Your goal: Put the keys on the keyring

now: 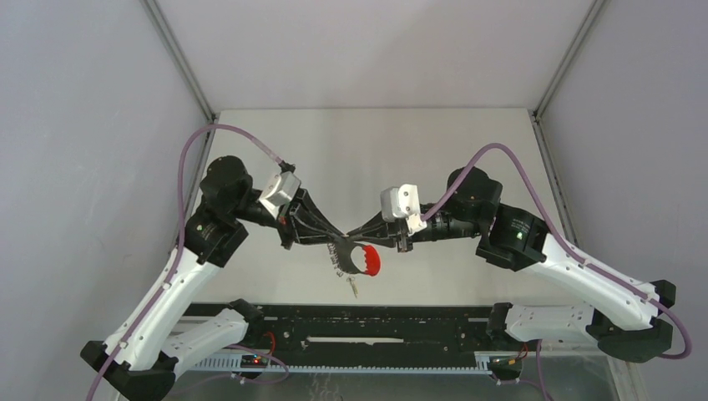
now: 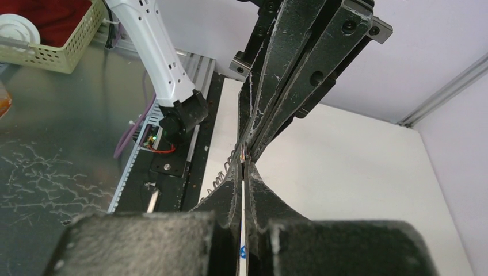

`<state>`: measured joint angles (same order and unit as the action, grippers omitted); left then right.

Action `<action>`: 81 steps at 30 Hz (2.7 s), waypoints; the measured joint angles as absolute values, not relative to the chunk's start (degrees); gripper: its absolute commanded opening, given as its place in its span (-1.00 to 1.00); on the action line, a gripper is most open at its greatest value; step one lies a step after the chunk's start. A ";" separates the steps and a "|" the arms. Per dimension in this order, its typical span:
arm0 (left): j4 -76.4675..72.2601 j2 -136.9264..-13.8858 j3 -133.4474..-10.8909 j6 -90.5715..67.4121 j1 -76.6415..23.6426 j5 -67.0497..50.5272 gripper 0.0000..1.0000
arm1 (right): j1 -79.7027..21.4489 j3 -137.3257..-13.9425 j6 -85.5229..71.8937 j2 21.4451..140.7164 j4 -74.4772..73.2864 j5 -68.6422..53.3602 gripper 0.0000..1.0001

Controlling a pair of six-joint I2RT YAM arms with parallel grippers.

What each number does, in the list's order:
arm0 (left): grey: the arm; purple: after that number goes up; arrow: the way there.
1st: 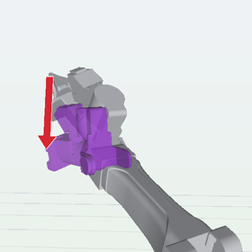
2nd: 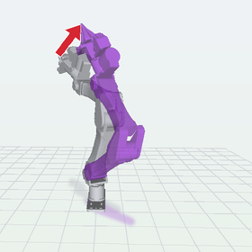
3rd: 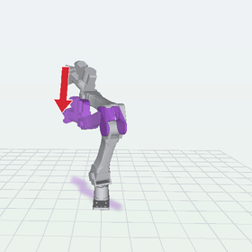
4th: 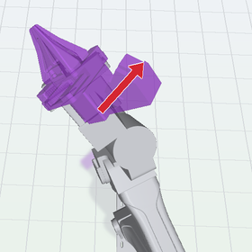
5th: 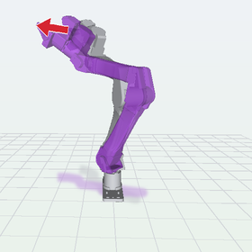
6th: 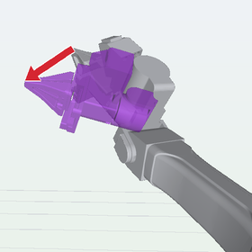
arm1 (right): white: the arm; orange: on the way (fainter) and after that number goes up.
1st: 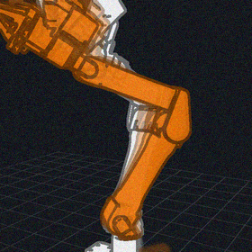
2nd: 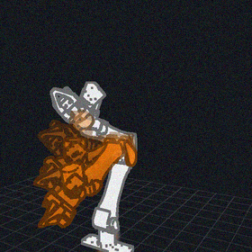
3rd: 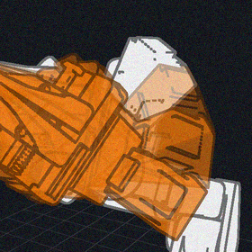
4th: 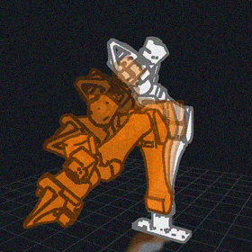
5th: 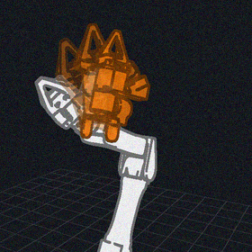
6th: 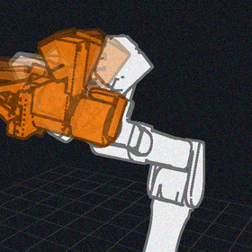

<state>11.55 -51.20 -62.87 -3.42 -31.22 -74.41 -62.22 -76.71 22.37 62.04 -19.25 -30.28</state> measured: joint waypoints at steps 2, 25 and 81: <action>11.64 -51.20 -62.57 -2.94 -31.22 -74.74 -0.24 | -62.22 -76.71 21.85 62.19 -19.59 -30.28 -1.00; 24.25 -38.63 -60.77 27.97 -31.38 -49.41 0.59 | -66.76 -83.50 15.57 66.78 -32.18 -6.63 -1.00; 19.70 -47.27 -48.93 19.62 -38.46 -24.75 -0.99 | -65.60 -97.80 -10.48 85.60 -50.83 15.25 -1.00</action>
